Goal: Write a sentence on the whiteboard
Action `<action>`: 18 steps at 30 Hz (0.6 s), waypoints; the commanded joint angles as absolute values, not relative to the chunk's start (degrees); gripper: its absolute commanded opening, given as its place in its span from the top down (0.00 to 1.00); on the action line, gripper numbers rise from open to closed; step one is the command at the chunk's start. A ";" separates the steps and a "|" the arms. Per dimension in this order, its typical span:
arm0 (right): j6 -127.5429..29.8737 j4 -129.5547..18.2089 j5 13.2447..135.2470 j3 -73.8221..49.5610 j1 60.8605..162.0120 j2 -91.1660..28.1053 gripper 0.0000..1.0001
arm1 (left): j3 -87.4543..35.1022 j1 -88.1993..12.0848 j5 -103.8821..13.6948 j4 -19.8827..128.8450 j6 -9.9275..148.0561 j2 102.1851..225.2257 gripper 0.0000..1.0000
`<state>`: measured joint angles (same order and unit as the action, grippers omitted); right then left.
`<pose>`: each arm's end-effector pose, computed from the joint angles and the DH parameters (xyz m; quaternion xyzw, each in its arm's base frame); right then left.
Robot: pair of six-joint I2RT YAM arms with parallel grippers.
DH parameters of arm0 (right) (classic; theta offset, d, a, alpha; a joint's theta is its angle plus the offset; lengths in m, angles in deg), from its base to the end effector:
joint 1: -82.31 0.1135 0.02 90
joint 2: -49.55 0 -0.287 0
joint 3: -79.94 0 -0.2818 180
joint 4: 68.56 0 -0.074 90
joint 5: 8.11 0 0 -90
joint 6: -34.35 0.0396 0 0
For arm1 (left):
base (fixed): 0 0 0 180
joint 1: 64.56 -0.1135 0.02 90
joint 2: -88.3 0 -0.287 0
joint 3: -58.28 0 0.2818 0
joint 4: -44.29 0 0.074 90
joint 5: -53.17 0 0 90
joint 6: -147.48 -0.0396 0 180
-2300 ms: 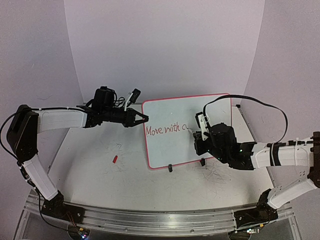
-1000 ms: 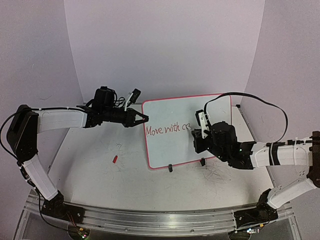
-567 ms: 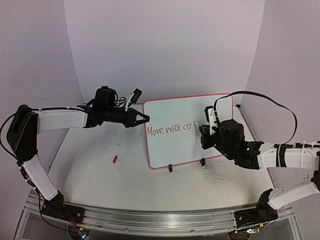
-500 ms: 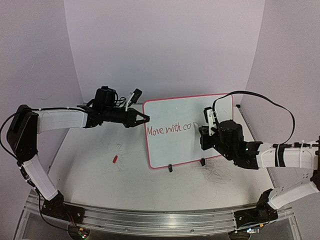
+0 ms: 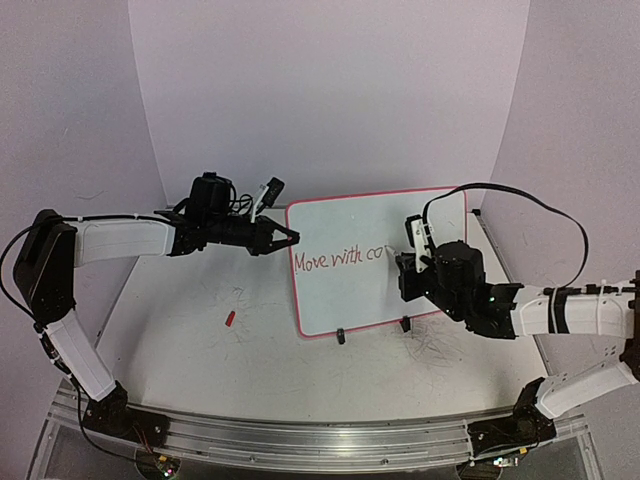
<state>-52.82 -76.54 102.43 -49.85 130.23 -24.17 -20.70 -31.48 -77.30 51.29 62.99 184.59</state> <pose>0.2147 0.2170 0.2468 -0.2007 0.7649 0.1269 0.5988 0.3340 -0.2483 0.2721 0.3700 0.7209 -0.4424 0.3843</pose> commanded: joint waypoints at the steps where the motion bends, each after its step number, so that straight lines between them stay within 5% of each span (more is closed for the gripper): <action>1: -52.84 -78.32 102.37 -48.09 130.26 -25.13 1.00 | -22.06 -31.95 -67.32 54.39 55.71 183.77 1.00; 18: -50.64 -75.00 100.61 -50.08 130.32 -24.01 1.00 | -22.12 -31.95 -67.31 54.48 55.64 183.97 1.00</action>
<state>-52.11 -75.85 101.46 -49.86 130.23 -24.45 -20.76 -31.50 -77.13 51.63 63.00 184.59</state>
